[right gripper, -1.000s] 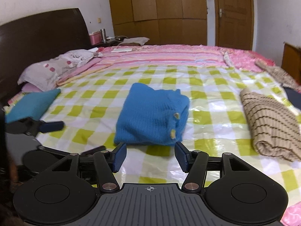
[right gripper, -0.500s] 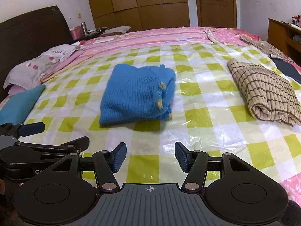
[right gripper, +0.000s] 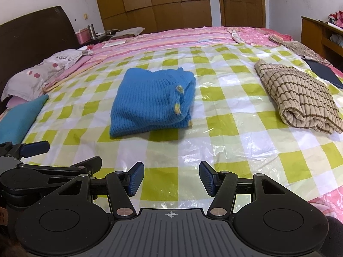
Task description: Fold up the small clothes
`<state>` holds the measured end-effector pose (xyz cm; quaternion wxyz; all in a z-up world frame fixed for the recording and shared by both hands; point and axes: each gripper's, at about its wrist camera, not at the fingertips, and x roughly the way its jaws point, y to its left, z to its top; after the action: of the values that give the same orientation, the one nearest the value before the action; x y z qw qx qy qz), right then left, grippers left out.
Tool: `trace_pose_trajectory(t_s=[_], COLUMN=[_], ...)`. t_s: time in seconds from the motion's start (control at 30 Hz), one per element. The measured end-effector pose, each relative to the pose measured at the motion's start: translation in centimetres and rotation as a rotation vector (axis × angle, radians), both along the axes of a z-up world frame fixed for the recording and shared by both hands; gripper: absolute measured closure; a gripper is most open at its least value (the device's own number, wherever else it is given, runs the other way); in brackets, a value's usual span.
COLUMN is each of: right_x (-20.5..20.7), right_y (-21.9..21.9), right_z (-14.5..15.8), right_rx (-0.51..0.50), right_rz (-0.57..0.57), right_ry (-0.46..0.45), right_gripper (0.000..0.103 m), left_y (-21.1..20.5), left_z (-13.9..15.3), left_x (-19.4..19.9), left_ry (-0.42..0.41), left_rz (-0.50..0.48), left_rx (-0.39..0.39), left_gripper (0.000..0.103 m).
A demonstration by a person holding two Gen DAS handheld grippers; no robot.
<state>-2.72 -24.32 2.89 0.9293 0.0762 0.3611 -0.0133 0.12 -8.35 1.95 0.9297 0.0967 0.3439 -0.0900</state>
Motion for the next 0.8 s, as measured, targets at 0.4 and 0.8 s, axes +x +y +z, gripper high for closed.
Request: trace_pose_trajectory(t_s=[0.4,0.8], right_x=[-0.04,-0.06], right_y=[0.16,0.18], right_z=[-0.21,-0.4], right_rx=[0.002,0.001], right_rz=[0.001,0.001], right_ry=[0.008,0.012], right_gripper=[0.046,0.046], left_y=[0.09,0.08], left_z=[-0.4,-0.62], left_x=[-0.07,-0.14], left_ry=[0.018,0.024], left_rz=[0.01,0.014], left_rx=[-0.004,-0.004], left_gripper=[0.0,0.0])
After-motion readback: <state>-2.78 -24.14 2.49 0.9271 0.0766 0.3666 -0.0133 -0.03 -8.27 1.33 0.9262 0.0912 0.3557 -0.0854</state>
